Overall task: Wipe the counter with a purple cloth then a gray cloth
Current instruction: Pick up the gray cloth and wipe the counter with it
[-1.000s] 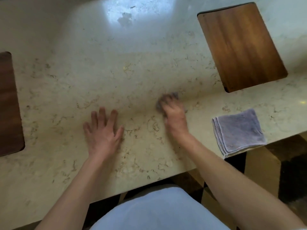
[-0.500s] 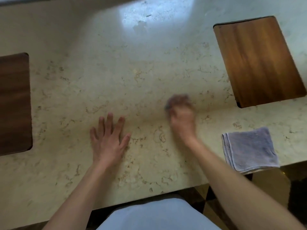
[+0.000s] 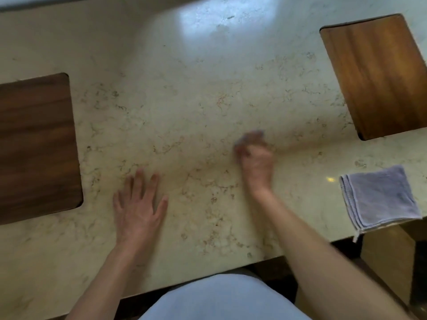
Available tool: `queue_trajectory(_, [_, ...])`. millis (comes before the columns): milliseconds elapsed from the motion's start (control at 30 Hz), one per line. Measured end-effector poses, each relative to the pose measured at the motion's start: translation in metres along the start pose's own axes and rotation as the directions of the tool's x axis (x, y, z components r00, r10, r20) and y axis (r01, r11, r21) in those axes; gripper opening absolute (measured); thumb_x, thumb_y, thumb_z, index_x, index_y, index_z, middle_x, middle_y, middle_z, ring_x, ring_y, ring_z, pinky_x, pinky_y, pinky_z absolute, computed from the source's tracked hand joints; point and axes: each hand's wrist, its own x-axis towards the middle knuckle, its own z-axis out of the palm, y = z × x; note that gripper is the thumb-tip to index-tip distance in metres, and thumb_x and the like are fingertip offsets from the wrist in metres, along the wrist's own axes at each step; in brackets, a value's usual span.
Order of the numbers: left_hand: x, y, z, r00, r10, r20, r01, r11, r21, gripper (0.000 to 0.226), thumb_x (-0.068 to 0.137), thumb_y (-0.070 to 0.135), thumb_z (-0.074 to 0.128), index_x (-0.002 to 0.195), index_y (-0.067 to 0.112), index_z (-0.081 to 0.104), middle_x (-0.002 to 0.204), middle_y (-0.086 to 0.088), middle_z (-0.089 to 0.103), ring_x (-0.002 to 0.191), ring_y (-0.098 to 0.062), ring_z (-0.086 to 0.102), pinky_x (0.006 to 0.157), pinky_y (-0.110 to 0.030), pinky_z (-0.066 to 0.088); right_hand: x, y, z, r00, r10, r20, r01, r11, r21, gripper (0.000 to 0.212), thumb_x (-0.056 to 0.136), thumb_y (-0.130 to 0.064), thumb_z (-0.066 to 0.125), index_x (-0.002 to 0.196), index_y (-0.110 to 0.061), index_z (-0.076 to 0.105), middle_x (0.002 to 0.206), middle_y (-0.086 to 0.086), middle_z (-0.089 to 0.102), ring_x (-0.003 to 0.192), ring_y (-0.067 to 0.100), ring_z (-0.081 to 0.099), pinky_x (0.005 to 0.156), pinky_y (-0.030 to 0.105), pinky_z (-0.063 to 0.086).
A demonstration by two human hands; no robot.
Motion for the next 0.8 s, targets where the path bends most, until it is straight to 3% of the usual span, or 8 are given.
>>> queue_trajectory(100, [0.002, -0.004, 0.0, 1.0, 0.024, -0.008, -0.024, 1.0, -0.008, 0.069, 0.093, 0.065, 0.016, 0.156, 0.037, 0.014, 0.167, -0.002, 0.003, 0.153, -0.027, -0.001, 0.119, -0.056, 0.005, -0.09, -0.052, 0.036, 0.92, -0.313, 0.236, 0.293, 0.949, 0.113, 0.023, 0.091, -0.01, 0.066, 0.111, -0.003, 0.075, 0.128, 0.019, 0.068, 0.123, 0.033, 0.063, 0.107, 0.035, 0.048])
queue_trajectory(167, [0.001, -0.01, 0.0, 0.999, 0.038, -0.002, -0.038, 0.999, -0.001, 0.069, 0.092, 0.064, 0.016, 0.156, 0.037, 0.014, 0.167, -0.003, 0.004, 0.153, -0.027, -0.002, 0.119, -0.055, 0.005, -0.103, -0.045, 0.024, 0.811, -0.509, 0.29, 0.483, 0.861, 0.16, 0.026, 0.092, -0.016, 0.065, 0.114, -0.006, 0.074, 0.13, 0.016, 0.068, 0.128, 0.029, 0.06, 0.112, 0.041, 0.044])
queue_trajectory(300, [-0.007, -0.026, 0.001, 0.996, 0.086, -0.014, -0.086, 0.996, 0.004, 0.068, 0.094, 0.062, 0.019, 0.155, 0.035, 0.017, 0.167, -0.007, 0.005, 0.153, -0.029, -0.001, 0.119, -0.056, 0.007, -0.011, 0.021, -0.044, 0.992, -0.128, 0.018, 0.129, 0.962, -0.242, 0.034, 0.095, -0.027, 0.052, 0.112, -0.007, 0.073, 0.113, 0.006, 0.074, 0.113, 0.029, 0.068, 0.092, 0.033, 0.057])
queue_trajectory(400, [-0.012, -0.038, 0.002, 0.998, 0.047, -0.043, -0.046, 0.999, 0.01, 0.066, 0.095, 0.06, 0.023, 0.155, 0.033, 0.021, 0.167, -0.006, 0.008, 0.153, -0.029, 0.002, 0.119, -0.054, 0.006, 0.039, 0.037, -0.047, 0.986, 0.092, -0.138, -0.121, 0.967, -0.224, 0.046, 0.1, -0.034, 0.041, 0.11, 0.0, 0.071, 0.119, 0.019, 0.07, 0.119, 0.039, 0.062, 0.111, 0.053, 0.042])
queue_trajectory(500, [-0.014, -0.048, 0.006, 0.998, 0.055, -0.025, -0.055, 0.998, -0.004, 0.066, 0.096, 0.06, 0.021, 0.156, 0.033, 0.015, 0.167, -0.005, 0.002, 0.153, -0.026, -0.004, 0.119, -0.052, 0.0, -0.01, -0.04, 0.027, 1.0, -0.012, -0.012, 0.011, 0.995, -0.099, 0.033, 0.099, -0.026, 0.052, 0.113, -0.004, 0.072, 0.133, 0.017, 0.065, 0.134, 0.035, 0.05, 0.121, 0.039, 0.031])
queue_trajectory(567, [-0.013, -0.051, 0.004, 0.996, 0.077, -0.048, -0.079, 0.995, -0.057, 0.062, 0.098, 0.054, 0.026, 0.155, 0.028, 0.022, 0.166, -0.01, 0.009, 0.152, -0.028, 0.004, 0.12, -0.054, 0.007, -0.073, -0.102, 0.076, 0.962, -0.259, 0.09, 0.257, 0.966, 0.032, 0.027, 0.094, -0.018, 0.056, 0.107, -0.003, 0.074, 0.129, 0.021, 0.067, 0.127, 0.036, 0.058, 0.108, 0.045, 0.048])
queue_trajectory(700, [-0.025, -0.083, -0.007, 0.984, -0.004, -0.178, -0.026, 0.985, -0.169, 0.057, 0.098, 0.041, 0.035, 0.15, 0.018, 0.032, 0.162, -0.017, 0.019, 0.151, -0.031, 0.014, 0.119, -0.052, 0.016, -0.154, -0.121, 0.089, 0.691, -0.643, 0.33, 0.605, 0.765, 0.222, 0.032, 0.106, -0.019, 0.048, 0.108, -0.003, 0.076, 0.125, 0.014, 0.071, 0.124, 0.031, 0.063, 0.103, 0.05, 0.051])
queue_trajectory(800, [-0.036, -0.111, -0.003, 0.993, 0.016, -0.116, -0.026, 0.996, -0.083, 0.062, 0.1, 0.047, 0.027, 0.157, 0.026, 0.013, 0.167, -0.005, 0.002, 0.153, -0.021, -0.005, 0.122, -0.048, 0.004, -0.108, -0.069, 0.052, 0.778, -0.532, 0.333, 0.523, 0.843, 0.126, 0.026, 0.101, -0.022, 0.057, 0.119, -0.012, 0.074, 0.136, -0.002, 0.062, 0.135, 0.009, 0.051, 0.116, 0.042, 0.04])
